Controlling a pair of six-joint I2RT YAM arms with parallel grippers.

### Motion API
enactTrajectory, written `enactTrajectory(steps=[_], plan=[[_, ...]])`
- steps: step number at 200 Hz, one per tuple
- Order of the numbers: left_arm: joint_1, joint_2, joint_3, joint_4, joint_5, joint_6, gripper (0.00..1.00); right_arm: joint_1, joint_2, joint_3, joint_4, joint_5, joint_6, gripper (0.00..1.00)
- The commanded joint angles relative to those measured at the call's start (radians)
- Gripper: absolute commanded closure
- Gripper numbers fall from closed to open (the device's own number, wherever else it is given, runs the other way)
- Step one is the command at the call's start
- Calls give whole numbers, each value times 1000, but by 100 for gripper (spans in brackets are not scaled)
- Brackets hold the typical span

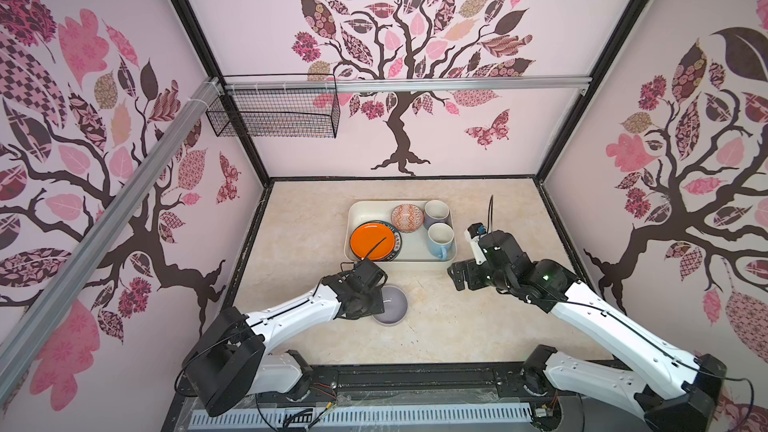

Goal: Place the mixed dishes into the plastic bin
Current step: 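Withdraw the right gripper from the bin while the left gripper moves to the lilac bowl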

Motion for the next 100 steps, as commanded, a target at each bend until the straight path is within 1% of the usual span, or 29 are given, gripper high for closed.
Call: enactTrajectory(steps=[1,9,20,35,51,60,81,100], plan=[[-5,-31,50,-24,-33,-13,59,-1,-10,7,-2,23,4,0],[-5,-38,58,-34,-38,-11,64,-2,-10,6,-1,24,2,0],[-5,-42,70,-49,-43,-6,65,-1,-11,3,0,24,0,0],[-5,-34,86,-63,-49,-3,74,0,-13,1,2,25,0,0],[-5,-19,94,-63,-46,-2,75,-1,-17,-1,2,27,-2,0],[-7,-10,96,-60,-43,-1,80,-2,-18,-2,2,28,-3,0],[-17,12,101,-53,-40,-3,83,-1,-26,-3,2,27,-2,0],[-24,24,103,-46,-40,-4,83,-1,-32,-4,3,28,-1,0]])
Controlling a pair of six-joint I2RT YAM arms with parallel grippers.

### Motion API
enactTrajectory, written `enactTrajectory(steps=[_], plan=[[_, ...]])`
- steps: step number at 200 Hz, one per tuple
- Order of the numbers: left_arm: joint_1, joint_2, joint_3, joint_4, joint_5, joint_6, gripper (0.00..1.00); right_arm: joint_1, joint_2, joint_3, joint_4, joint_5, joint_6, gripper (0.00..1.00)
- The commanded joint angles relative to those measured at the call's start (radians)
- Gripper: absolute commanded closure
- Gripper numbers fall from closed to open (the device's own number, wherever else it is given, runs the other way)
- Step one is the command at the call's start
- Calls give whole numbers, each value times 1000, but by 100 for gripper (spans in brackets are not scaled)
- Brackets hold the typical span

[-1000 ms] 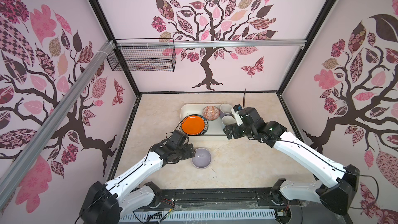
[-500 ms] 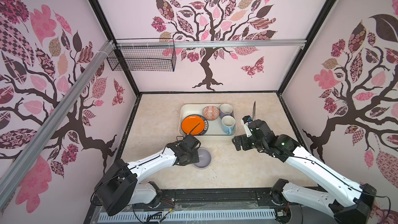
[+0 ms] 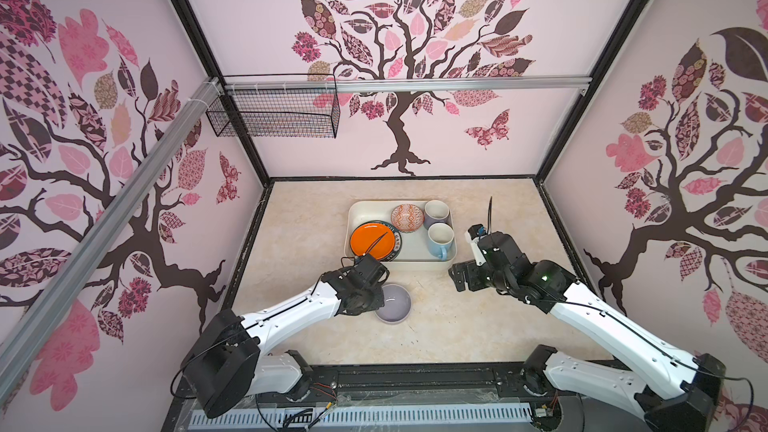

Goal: Place the mixed dishes into the plastic bin
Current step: 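Withdraw the right gripper from the bin while the left gripper moves to the lilac bowl, then grip the lilac bowl's rim with the left gripper, then lift the lilac bowl with the left gripper and lower it onto the patterned bowl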

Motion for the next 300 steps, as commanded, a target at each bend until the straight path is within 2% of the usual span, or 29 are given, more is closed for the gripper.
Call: enactTrajectory(steps=[1,17,67,80,104,145,189,226,300], plan=[[-11,22,41,5,-9,-4,83,-1,-28,1,4,14,-1,0],[-13,30,40,11,-11,-2,80,-1,-31,0,2,16,-2,0],[-15,54,47,16,-9,-2,80,-1,-36,-3,2,22,-3,0],[-16,61,58,13,-7,0,83,-1,-37,-3,0,22,-3,0],[-18,67,96,-18,-4,11,100,-2,-43,0,-1,22,-3,0],[-21,48,202,-121,-37,51,100,-2,-44,3,8,13,4,0],[-7,85,400,-229,-108,123,100,-2,-108,4,15,-6,37,0],[100,208,591,-262,-63,213,100,-2,-151,26,-8,-12,53,0],[236,598,1057,-312,-13,324,100,-3,-150,55,-53,1,59,0]])
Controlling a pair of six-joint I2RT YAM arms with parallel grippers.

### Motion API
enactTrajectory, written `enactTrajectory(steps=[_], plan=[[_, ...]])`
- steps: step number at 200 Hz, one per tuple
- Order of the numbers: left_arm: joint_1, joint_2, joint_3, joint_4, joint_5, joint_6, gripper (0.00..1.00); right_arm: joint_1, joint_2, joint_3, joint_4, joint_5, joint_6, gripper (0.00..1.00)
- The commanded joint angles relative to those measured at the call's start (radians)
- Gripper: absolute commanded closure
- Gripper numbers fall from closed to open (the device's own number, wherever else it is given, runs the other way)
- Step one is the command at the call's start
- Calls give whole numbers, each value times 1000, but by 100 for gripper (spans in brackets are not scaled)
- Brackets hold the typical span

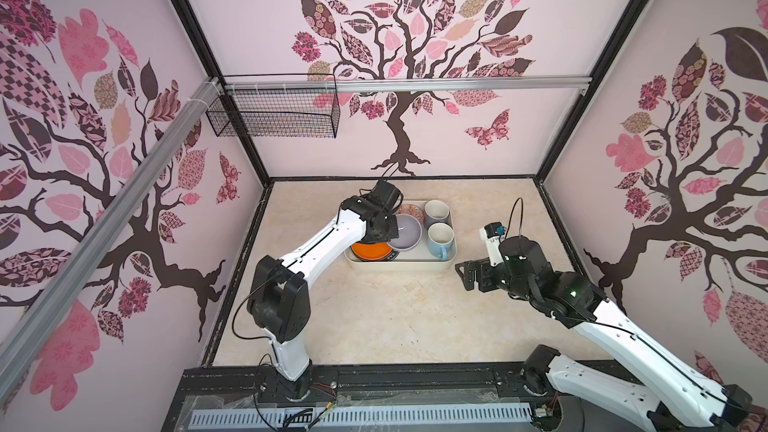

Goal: Place the mixed dishes into the plastic bin
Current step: 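Lift the lilac bowl with the left gripper and lower it onto the patterned bowl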

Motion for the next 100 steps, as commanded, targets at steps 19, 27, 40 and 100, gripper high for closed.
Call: enactTrajectory(steps=[19,27,40,100], plan=[[37,170,268,-27,33,62,100,-2,2,55,-58,13,12,0],[44,203,317,-33,38,67,100,-2,1,56,-63,17,14,0],[57,247,367,-37,49,68,100,-3,3,57,-69,27,15,0],[97,371,465,-30,67,76,100,-3,14,40,-82,63,18,0]])
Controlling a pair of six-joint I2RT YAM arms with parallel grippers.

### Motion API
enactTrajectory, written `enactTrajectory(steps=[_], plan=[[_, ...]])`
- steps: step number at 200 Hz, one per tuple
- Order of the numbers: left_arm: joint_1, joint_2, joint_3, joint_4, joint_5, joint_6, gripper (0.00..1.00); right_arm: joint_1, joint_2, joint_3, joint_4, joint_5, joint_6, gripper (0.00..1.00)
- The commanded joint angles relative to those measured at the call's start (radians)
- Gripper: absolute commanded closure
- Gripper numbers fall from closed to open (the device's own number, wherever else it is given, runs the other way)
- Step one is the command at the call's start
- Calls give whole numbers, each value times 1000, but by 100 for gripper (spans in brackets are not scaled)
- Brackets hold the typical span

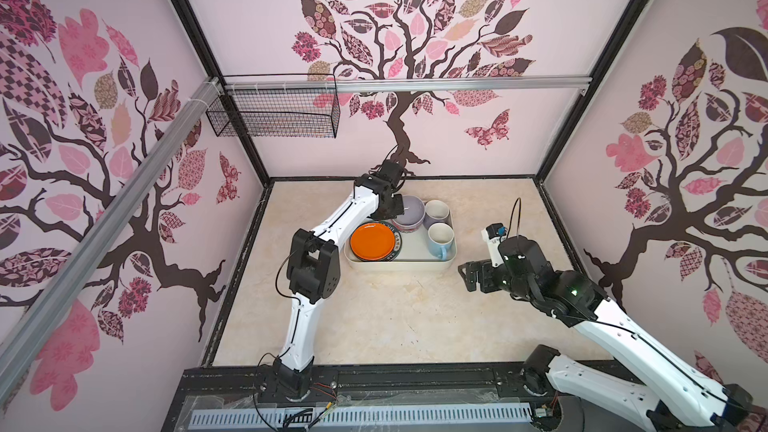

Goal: Place the mixed dishes into the plastic bin
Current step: 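Lift the lilac bowl with the left gripper and lower it onto the patterned bowl, then release the lilac bowl in the bin by opening the left gripper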

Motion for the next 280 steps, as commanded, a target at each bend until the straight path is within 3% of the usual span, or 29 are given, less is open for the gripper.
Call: enactTrajectory(steps=[1,103,185,213,253,280], plan=[[14,21,50,20,22,9,100,-3,6,23,-29,31,10,0],[21,141,113,27,34,8,100,-3,13,-5,-24,44,20,0],[24,159,142,33,30,9,87,-4,38,-9,-6,32,17,0],[23,167,163,33,35,12,77,-4,40,-11,-5,32,19,0],[25,178,176,46,26,16,76,-3,47,-10,-6,33,23,0],[25,193,179,55,27,22,83,-4,50,-6,-11,39,25,0]])
